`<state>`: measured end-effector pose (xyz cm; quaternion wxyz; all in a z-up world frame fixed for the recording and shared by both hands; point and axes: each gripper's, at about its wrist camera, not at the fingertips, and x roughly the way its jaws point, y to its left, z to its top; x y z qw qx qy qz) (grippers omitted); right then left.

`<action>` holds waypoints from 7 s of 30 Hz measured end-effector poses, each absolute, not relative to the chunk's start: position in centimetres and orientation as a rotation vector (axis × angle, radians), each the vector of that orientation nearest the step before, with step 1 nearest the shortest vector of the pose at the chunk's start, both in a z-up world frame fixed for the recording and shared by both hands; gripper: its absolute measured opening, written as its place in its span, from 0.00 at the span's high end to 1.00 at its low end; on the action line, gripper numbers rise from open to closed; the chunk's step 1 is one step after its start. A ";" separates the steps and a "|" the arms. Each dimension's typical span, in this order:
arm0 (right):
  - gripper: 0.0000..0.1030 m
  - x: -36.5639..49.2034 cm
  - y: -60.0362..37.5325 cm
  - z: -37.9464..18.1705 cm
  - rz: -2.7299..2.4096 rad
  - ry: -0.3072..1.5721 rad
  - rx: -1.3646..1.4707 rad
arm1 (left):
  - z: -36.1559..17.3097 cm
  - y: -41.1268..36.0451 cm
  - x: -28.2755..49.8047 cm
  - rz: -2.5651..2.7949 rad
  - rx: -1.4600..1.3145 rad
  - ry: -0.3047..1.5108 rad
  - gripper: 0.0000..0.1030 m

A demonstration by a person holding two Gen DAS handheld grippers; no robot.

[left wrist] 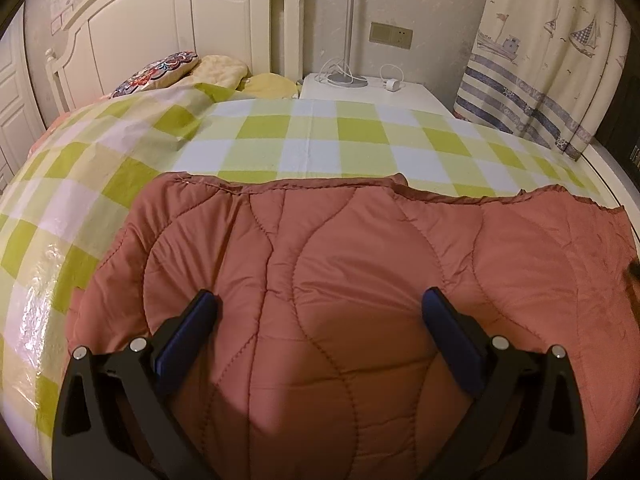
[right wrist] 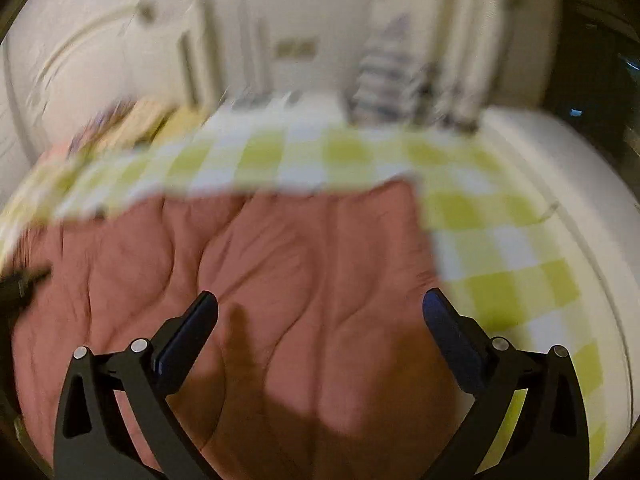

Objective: Fold large clothes

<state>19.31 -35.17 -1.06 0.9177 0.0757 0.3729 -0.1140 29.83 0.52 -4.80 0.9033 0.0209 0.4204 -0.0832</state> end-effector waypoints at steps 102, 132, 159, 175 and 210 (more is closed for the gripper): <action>0.04 12.7 -30.2 -5.3 -0.110 0.834 0.035 | -4.6 -6.9 26.2 -0.224 0.271 0.773 0.02; 0.04 28.6 -26.0 -5.5 -0.164 0.943 -0.039 | -1.5 10.3 28.7 -0.106 -0.375 0.735 0.02; 0.05 27.8 -26.6 -3.2 -0.090 0.941 -0.019 | -4.8 5.1 33.6 -0.080 -0.102 0.930 0.02; 0.05 22.5 -34.3 -1.0 -0.251 0.811 0.114 | -5.4 5.9 34.5 -0.075 -0.099 0.926 0.02; 0.05 7.7 -34.8 -3.3 -0.132 0.750 0.255 | -5.3 5.1 34.5 -0.045 -0.063 0.942 0.02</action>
